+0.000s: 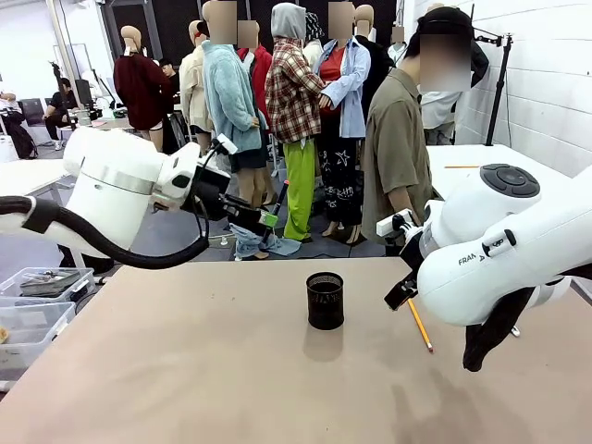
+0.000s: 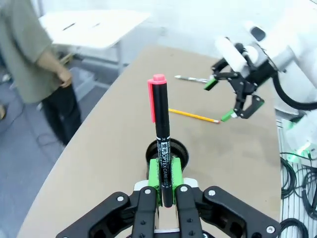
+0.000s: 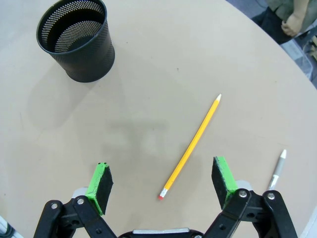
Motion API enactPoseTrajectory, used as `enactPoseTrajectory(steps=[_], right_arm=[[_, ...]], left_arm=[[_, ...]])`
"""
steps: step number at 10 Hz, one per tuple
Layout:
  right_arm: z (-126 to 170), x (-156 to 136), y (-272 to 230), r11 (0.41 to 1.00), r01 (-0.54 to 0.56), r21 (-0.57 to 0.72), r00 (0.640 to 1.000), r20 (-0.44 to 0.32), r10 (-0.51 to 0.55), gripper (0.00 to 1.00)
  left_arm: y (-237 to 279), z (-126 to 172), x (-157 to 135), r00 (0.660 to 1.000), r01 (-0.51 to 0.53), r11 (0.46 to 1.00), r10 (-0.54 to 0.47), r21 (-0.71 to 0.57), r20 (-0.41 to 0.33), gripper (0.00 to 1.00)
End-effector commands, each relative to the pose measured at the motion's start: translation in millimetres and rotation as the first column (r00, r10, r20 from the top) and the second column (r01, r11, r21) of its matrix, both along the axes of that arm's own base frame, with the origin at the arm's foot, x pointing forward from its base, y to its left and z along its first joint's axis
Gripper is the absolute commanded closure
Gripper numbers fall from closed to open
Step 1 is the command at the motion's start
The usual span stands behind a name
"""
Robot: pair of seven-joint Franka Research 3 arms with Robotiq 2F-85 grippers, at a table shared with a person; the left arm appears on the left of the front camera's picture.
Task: Place the pens into the pen holder.
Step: Pick up a writing instrument from the table and place it into the Pen holder.
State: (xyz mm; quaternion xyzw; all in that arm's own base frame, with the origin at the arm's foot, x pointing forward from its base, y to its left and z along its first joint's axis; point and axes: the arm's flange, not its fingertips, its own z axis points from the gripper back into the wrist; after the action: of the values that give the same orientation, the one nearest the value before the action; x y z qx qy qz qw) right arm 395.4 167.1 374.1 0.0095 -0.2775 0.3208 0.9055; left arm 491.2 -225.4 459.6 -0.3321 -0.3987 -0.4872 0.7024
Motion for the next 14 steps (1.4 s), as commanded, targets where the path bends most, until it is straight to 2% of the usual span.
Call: enactPoseTrajectory(steps=[1,4,6,10,14], right_arm=[[-0.5,-0.3,0.1,1.000,0.000,0.000,1.000,-0.001,0.000,0.00],[-0.5,-0.3,0.1,1.000,0.000,0.000,1.000,-0.001,0.000,0.00],[-0.5,-0.3,0.1,1.000,0.000,0.000,1.000,-0.001,0.000,0.00],[-0.5,-0.3,0.1,1.000,0.000,0.000,1.000,-0.001,0.000,0.00],[-0.5,-0.3,0.1,1.000,0.000,0.000,1.000,-0.001,0.000,0.00]], left_arm=[[-24.4,-37.4,24.0,0.991,0.130,0.992,-0.130,-0.007,-0.031,1.00],[-70.5,-46.5,27.6,0.979,0.200,0.980,-0.200,-0.013,-0.032,1.00],[-93.0,-56.5,31.6,0.969,0.240,0.971,-0.240,-0.004,-0.060,1.00],[-112.5,-78.6,47.6,0.975,0.205,0.978,-0.200,0.048,-0.097,1.00],[-115.2,-93.4,57.5,0.978,0.174,0.984,-0.169,0.033,-0.126,1.00]])
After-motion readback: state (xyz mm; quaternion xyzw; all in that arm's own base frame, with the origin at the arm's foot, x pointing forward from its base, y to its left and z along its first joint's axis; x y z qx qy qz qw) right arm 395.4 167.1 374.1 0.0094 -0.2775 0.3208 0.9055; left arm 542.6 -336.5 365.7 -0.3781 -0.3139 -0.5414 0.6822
